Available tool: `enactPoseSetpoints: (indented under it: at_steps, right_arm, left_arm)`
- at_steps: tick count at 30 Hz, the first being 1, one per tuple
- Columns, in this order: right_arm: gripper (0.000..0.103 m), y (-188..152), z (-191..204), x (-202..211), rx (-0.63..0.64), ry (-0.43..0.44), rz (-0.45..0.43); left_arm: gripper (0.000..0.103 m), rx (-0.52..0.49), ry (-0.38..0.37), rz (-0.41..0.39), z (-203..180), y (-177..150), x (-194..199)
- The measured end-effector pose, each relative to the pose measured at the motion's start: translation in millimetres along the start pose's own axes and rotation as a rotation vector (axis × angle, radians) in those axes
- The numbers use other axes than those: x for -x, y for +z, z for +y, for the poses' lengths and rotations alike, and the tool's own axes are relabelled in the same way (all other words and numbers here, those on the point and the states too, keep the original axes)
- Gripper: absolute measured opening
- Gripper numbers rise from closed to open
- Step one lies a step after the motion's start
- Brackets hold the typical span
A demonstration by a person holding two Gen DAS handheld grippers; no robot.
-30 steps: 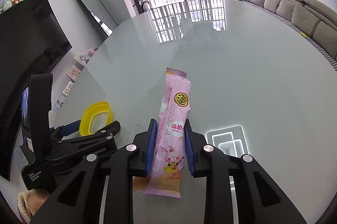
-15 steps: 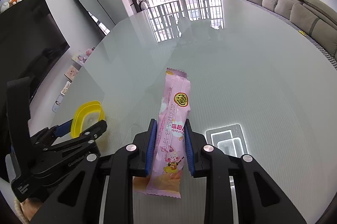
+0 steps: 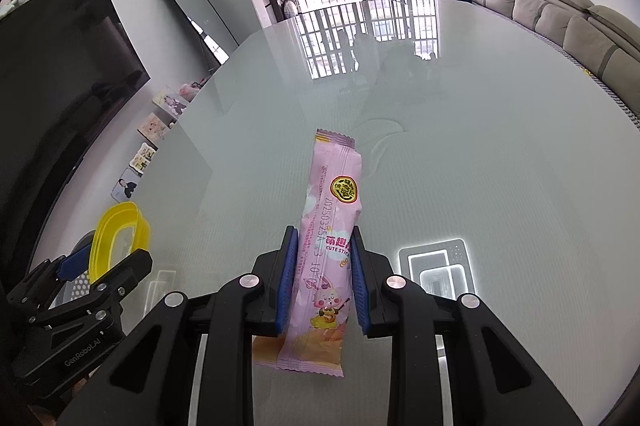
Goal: Collect trash
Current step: 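Carry the lid and wrapper with both tools over the grey basket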
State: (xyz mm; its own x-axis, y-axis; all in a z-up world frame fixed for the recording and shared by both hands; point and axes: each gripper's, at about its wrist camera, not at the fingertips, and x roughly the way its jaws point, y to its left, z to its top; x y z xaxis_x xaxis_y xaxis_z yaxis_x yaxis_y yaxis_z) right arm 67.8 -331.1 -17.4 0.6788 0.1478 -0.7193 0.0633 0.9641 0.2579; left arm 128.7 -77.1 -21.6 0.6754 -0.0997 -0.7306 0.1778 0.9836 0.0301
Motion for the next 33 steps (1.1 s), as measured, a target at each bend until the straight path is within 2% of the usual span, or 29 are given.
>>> enactPoseSetpoints:
  at_steps: [8, 14, 20, 26, 31, 33]
  right_arm:
    - [0.025, -25.8, 57.5, 3.3, 0.041, 0.066, 0.013]
    - [0.025, -42.7, 119.2, -2.9, 0.114, 0.141, 0.027]
    - [0.025, -56.2, 193.8, -22.1, 0.211, 0.23, 0.066]
    - [0.025, -58.3, 258.2, -45.0, 0.299, 0.285, 0.094]
    - [0.025, -60.2, 300.0, -71.3, 0.359, 0.309, 0.131]
    - [0.025, -66.9, 305.5, -73.8, 0.38, 0.318, 0.145]
  left_arm:
    - [0.069, 0.06, 0.057, -0.001, 57.5, -32.5, 23.8]
    - [0.069, 0.125, 0.126, -0.012, 111.9, -58.4, 48.7]
    - [0.069, 0.196, 0.216, -0.02, 172.2, -80.8, 67.1]
    - [0.069, 0.254, 0.291, -0.024, 221.9, -96.5, 74.0]
    - [0.069, 0.289, 0.325, -0.022, 251.4, -105.3, 71.0]
    - [0.069, 0.299, 0.333, -0.016, 258.9, -108.8, 68.8]
